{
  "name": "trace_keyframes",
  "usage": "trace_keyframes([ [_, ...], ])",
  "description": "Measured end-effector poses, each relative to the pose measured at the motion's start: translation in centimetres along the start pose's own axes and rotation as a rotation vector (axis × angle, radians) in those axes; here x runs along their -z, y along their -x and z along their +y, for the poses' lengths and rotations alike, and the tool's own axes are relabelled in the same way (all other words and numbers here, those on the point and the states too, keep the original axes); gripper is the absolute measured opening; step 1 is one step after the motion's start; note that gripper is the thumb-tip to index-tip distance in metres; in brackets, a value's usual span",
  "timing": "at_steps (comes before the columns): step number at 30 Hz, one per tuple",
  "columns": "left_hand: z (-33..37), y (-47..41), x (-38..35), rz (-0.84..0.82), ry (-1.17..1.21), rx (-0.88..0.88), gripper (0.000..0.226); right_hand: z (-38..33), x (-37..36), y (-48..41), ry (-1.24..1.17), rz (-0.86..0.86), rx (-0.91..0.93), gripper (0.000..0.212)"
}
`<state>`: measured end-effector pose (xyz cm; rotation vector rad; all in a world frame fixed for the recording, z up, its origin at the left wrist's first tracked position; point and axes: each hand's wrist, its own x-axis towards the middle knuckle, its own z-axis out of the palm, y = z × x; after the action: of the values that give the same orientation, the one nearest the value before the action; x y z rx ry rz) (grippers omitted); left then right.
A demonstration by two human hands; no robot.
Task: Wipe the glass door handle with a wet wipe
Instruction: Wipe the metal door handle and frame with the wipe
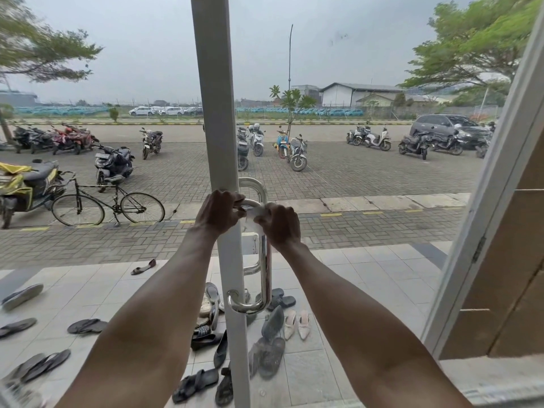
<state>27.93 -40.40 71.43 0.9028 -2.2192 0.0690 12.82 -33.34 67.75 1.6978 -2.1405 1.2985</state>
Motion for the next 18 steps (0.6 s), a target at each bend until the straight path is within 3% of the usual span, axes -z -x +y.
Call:
trace_keyframes([
  [9, 0.2, 0.4, -0.6, 0.043, 0.084, 0.058, 0.044, 2.9, -3.9, 4.5, -0.112, -0.055, -0.242, 0.02],
  [13, 0.3, 0.4, -0.5, 0.049, 0.071, 0.049, 0.041, 2.8, -3.5, 3.7, -0.102, -0.037, -0.196, 0.021],
  [18, 0.2, 0.4, -0.5, 0.054, 0.062, 0.035, 0.045, 1.8, -2.6, 1.7, -0.106, 0.118, -0.092, 0.029],
])
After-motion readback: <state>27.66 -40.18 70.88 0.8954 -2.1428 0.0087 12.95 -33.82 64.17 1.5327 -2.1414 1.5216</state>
